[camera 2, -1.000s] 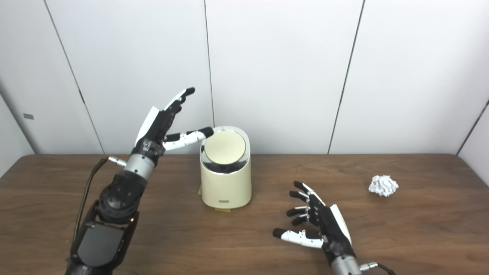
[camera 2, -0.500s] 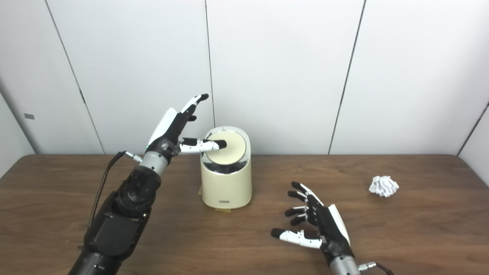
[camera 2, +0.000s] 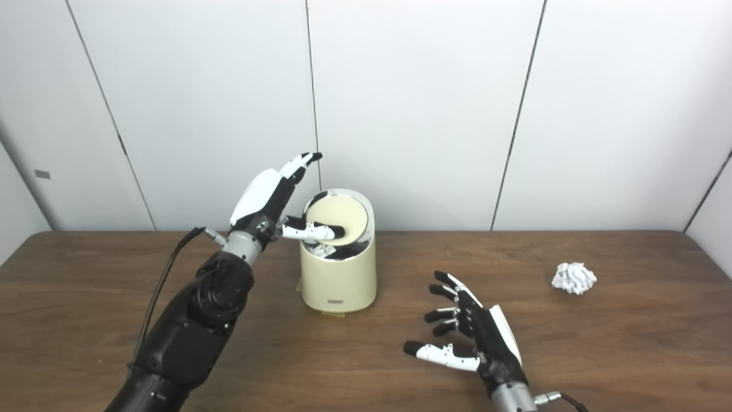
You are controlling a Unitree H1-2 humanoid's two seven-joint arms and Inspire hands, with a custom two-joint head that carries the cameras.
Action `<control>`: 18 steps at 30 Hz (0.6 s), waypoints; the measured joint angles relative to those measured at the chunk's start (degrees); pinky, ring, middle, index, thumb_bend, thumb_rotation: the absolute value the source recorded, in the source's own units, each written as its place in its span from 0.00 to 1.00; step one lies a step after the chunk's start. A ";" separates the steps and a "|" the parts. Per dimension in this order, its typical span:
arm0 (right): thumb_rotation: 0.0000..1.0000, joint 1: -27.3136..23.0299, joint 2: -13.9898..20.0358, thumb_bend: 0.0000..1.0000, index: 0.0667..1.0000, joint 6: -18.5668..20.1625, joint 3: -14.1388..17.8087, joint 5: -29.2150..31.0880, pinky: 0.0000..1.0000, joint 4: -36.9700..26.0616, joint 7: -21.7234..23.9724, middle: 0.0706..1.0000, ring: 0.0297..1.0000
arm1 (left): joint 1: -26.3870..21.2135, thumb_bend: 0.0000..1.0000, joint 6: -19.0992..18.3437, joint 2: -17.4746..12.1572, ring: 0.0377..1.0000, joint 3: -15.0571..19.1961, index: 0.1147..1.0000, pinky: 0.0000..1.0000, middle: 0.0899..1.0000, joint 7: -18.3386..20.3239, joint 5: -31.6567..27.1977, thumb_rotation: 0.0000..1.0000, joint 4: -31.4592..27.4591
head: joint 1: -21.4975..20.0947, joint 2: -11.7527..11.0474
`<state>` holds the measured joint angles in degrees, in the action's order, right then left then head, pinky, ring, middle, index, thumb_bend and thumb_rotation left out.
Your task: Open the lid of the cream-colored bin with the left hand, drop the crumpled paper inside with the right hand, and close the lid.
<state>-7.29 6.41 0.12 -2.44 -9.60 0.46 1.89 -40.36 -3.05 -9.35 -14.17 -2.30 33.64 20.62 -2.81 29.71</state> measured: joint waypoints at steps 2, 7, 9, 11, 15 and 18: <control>0.23 0.00 -0.03 0.82 0.86 -0.01 -0.02 0.03 0.51 0.00 0.00 0.81 0.60 | -0.14 0.90 0.00 0.00 1.00 -0.37 1.00 0.95 1.00 -0.40 0.84 0.22 0.38 | 0.00 0.09; 0.24 0.00 -0.04 0.83 0.86 -0.02 -0.07 0.04 0.50 0.01 0.00 0.81 0.60 | -0.43 0.87 0.05 -0.11 1.00 -0.99 1.00 0.95 1.00 -1.89 2.32 0.18 1.17 | -0.18 0.18; 0.24 0.00 -0.05 0.83 0.86 0.00 -0.12 0.01 0.51 -0.01 0.00 0.81 0.60 | -0.46 0.86 0.11 -0.12 1.00 -1.32 1.00 0.95 1.00 -2.24 2.72 0.16 1.37 | -0.18 0.26; 0.25 0.01 -0.10 0.83 0.86 0.06 -0.18 -0.13 0.51 -0.16 0.00 0.82 0.61 | -0.53 0.85 0.11 -0.17 1.00 -1.62 1.00 0.94 1.00 -2.34 3.15 0.15 1.52 | -0.26 0.26; 0.24 0.02 -0.17 0.83 0.86 0.09 -0.28 -0.47 0.51 -0.68 0.00 0.81 0.61 | -0.81 0.86 -0.63 -0.91 1.00 -3.21 1.00 0.93 1.00 -2.25 5.60 0.10 1.45 | -0.26 0.44; 0.24 0.03 -0.22 0.83 0.86 0.09 -0.29 -0.60 0.51 -0.69 0.00 0.81 0.61 | -1.16 0.88 -3.34 -1.91 1.00 -5.28 1.00 0.93 1.00 -0.64 8.40 0.07 -0.12 | -0.09 0.53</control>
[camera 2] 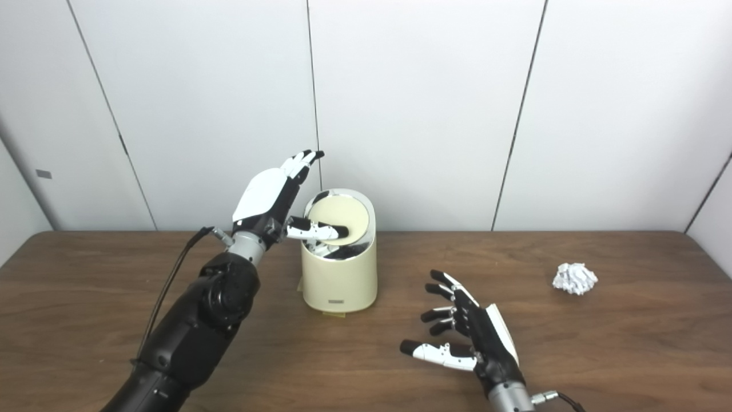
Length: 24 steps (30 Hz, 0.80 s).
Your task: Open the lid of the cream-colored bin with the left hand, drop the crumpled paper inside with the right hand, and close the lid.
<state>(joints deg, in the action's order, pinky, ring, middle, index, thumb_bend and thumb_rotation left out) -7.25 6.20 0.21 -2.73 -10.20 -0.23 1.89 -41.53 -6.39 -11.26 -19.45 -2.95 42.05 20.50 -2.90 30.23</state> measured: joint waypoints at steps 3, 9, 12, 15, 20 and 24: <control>0.24 0.00 -0.04 0.83 0.86 0.00 -0.02 -0.07 0.51 0.00 0.00 0.82 0.61 | -1.46 0.90 -3.26 -1.38 1.00 -3.14 1.00 0.91 1.00 3.84 4.13 0.05 -2.70 | -0.09 0.09; 0.25 0.00 -0.12 0.82 0.86 0.01 -0.02 -0.21 0.50 0.00 -0.01 0.81 0.60 | -5.04 0.96 -5.62 -4.89 1.00 -8.66 1.00 0.87 1.00 12.63 10.36 0.03 -6.10 | -0.09 0.18; 0.25 -0.01 -0.12 0.83 0.86 0.00 -0.03 -0.35 0.50 0.00 -0.02 0.81 0.60 | -5.23 0.97 -5.62 -5.64 0.99 -9.77 1.00 0.87 1.00 14.39 11.69 0.02 -6.91 | -0.17 0.18; 0.25 -0.04 -0.15 0.82 0.86 0.00 -0.08 -0.35 0.49 0.00 -0.03 0.81 0.60 | -5.15 0.94 -5.62 -5.70 0.98 -9.83 1.00 0.86 1.00 14.90 11.79 0.05 -7.02 | -0.17 0.18; 0.25 -0.06 -0.21 0.82 0.86 0.00 -0.09 -0.35 0.50 0.03 -0.04 0.82 0.61 | -2.18 0.88 -5.45 -4.76 0.97 -5.33 0.98 0.83 1.00 13.56 8.17 0.13 -8.72 | -0.09 0.00; 0.24 -0.06 -0.20 0.81 0.86 0.00 -0.05 -0.33 0.50 0.06 -0.06 0.82 0.61 | 0.62 0.86 -4.95 -2.65 0.93 0.08 0.96 0.76 0.98 10.79 3.29 0.17 -9.11 | 0.18 -0.17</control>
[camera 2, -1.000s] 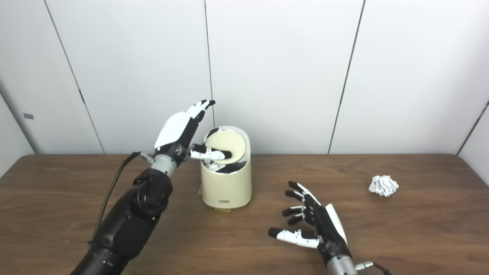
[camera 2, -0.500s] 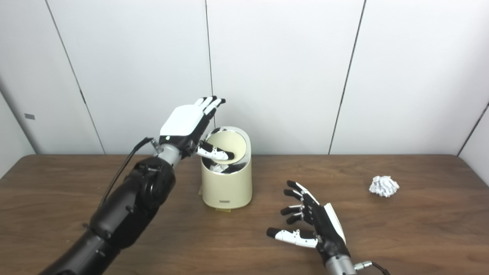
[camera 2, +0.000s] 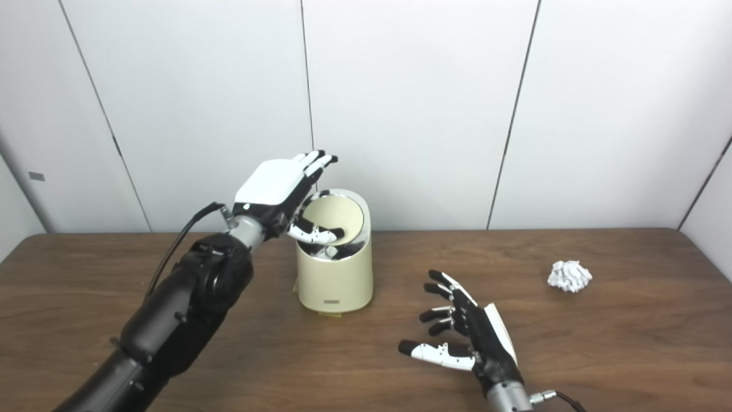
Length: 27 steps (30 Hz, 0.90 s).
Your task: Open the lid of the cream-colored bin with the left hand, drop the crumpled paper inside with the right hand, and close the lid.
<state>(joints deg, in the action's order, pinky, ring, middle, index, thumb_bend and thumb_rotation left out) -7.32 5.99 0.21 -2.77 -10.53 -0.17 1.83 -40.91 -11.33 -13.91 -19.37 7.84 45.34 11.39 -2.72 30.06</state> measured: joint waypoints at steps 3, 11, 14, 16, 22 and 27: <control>0.24 -0.01 0.00 0.80 0.86 0.00 0.01 0.07 0.50 0.01 0.01 0.82 0.61 | 0.59 0.83 0.83 0.64 0.92 2.77 0.97 0.72 0.98 -3.07 -1.95 0.14 -0.71 | 0.17 0.09; 0.20 0.02 -0.02 0.77 0.86 0.32 0.08 0.13 0.53 -0.05 0.01 0.83 0.62 | 2.24 0.78 6.40 1.97 0.89 10.18 0.94 0.74 0.93 -10.81 -9.24 0.14 -2.65 | 0.18 0.35; 0.20 0.06 -0.02 0.77 0.86 0.37 0.20 0.19 0.53 -0.08 0.01 0.83 0.61 | 5.00 0.78 6.46 3.95 0.87 13.61 0.92 0.73 0.89 -11.48 -14.63 0.15 -4.14 | 0.18 0.44; 0.21 0.08 -0.05 0.77 0.86 0.41 0.19 0.25 0.52 -0.31 0.03 0.82 0.62 | 7.61 0.77 5.84 4.52 0.86 15.25 0.91 0.68 0.88 -10.41 -18.21 0.17 -6.85 | 0.35 0.53; 0.24 0.10 0.08 0.77 0.86 0.39 0.51 0.26 0.50 -0.52 0.01 0.81 0.60 | 15.09 0.87 3.85 5.13 0.81 18.31 0.89 0.61 0.85 -7.63 -27.27 0.21 -13.45 | 0.53 0.70; 0.22 0.10 0.07 0.77 0.86 0.39 0.54 0.24 0.49 -0.53 -0.01 0.82 0.60 | 20.79 0.99 4.26 6.14 0.78 18.47 0.85 0.67 0.82 -8.03 -28.64 0.35 -14.05 | 0.62 0.79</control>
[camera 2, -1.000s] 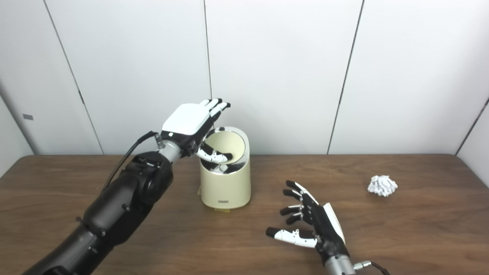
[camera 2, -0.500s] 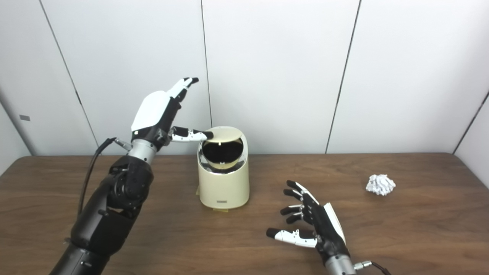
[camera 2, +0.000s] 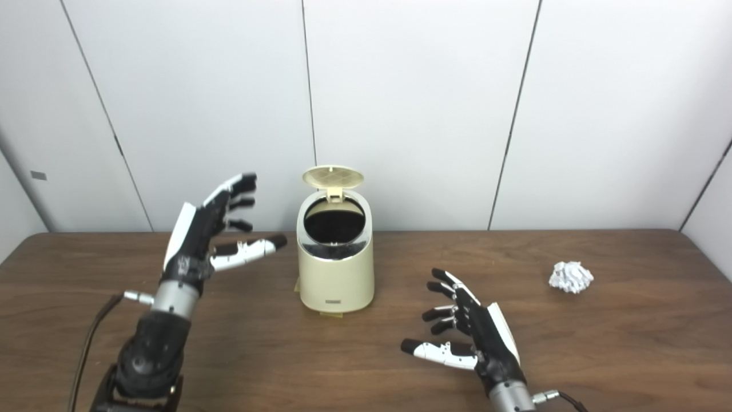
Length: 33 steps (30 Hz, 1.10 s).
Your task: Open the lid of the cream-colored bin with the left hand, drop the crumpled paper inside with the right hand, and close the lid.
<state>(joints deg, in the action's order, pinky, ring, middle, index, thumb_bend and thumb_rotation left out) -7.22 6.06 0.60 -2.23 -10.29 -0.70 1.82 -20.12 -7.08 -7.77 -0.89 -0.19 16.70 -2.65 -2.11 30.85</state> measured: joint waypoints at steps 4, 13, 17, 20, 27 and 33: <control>0.23 0.00 0.00 0.76 0.86 0.00 0.00 0.00 0.48 -0.02 0.00 0.81 0.60 | 3.01 0.92 2.98 0.38 0.74 1.31 0.84 0.70 0.79 -0.08 -3.41 0.32 0.58 | 0.09 0.09; 0.21 0.02 0.25 0.77 0.86 0.00 0.05 0.04 0.50 -0.05 0.04 0.81 0.60 | 7.07 0.82 6.42 0.65 0.70 1.90 0.81 0.63 0.75 0.06 -7.87 0.26 4.92 | 0.26 0.00; 0.21 0.07 0.65 0.76 0.85 -0.02 0.07 0.20 0.50 -0.03 0.15 0.81 0.59 | 8.65 0.80 7.07 0.65 0.69 1.85 0.79 0.63 0.74 0.08 -8.83 0.23 6.78 | 0.00 -0.35; 0.20 0.11 0.67 0.76 0.86 -0.13 0.10 0.40 0.49 0.11 0.16 0.81 0.59 | 9.28 0.78 8.81 0.68 0.67 1.57 0.77 0.59 0.72 0.08 -9.27 0.17 7.70 | 0.09 -0.88; 0.18 -0.11 1.45 0.76 0.85 0.00 0.93 0.17 0.52 0.08 0.34 0.79 0.60 | 9.48 0.77 10.80 1.06 0.65 0.71 0.76 0.59 0.69 0.26 -9.57 0.13 9.86 | -0.53 -1.32; 0.18 -4.52 10.04 0.77 0.81 2.71 1.75 -2.58 0.50 -1.52 3.02 0.78 0.62 | 9.45 0.76 11.49 1.08 0.65 0.74 0.75 0.58 0.69 0.19 -9.70 0.10 10.58 | -3.77 -2.37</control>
<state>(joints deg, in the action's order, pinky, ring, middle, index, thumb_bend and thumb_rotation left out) -11.74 16.11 3.31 -0.49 -12.87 -2.22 4.84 -10.67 4.42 -6.70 -0.15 0.00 7.00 7.93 -5.88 28.48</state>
